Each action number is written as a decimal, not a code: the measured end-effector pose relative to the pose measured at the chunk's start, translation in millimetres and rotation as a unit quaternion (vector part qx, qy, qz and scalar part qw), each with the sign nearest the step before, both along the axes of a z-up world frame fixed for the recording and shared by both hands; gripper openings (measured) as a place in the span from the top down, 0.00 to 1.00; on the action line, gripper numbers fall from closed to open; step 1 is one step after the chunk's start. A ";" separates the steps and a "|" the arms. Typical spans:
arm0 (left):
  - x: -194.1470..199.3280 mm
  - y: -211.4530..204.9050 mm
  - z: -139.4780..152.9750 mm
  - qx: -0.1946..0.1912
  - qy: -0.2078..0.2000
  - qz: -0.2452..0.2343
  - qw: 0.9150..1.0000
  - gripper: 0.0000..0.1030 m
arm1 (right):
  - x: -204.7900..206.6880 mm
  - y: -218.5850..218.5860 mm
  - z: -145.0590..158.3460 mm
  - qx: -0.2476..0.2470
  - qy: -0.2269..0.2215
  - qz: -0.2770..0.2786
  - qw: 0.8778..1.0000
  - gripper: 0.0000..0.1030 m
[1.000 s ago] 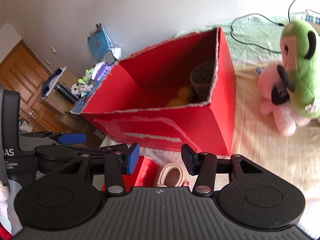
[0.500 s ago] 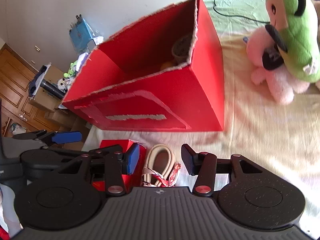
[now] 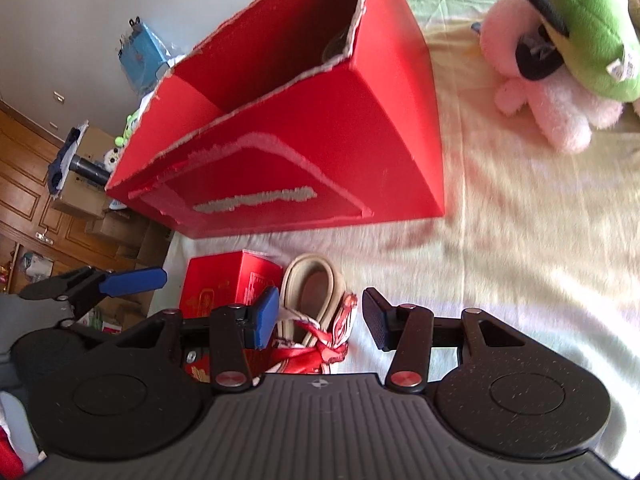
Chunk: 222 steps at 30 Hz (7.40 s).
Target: Organize objects
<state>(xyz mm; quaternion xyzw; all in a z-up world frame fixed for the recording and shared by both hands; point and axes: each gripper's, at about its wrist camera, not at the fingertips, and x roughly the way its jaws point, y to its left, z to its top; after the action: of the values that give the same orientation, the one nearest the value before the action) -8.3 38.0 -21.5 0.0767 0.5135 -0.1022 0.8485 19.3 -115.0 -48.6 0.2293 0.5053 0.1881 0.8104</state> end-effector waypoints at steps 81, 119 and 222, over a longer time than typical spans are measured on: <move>30.7 -37.6 114.0 -0.092 -0.213 -0.237 0.943 0.71 | 51.1 -7.3 105.3 0.064 -0.225 -0.085 0.969 0.69; 166.8 28.6 2.5 -0.066 0.003 -0.105 0.992 0.55 | 188.2 77.7 29.7 -0.099 0.039 0.007 0.994 0.69; 156.8 32.1 6.4 -0.041 -0.015 -0.084 0.995 0.09 | 177.4 48.9 26.8 -0.036 0.007 -0.080 0.996 0.66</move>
<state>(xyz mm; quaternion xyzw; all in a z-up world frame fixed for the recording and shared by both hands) 148.5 70.1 -15.2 0.0866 0.4879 -0.1933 0.8468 196.7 -66.1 -21.9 0.2409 0.4977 0.1025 0.8269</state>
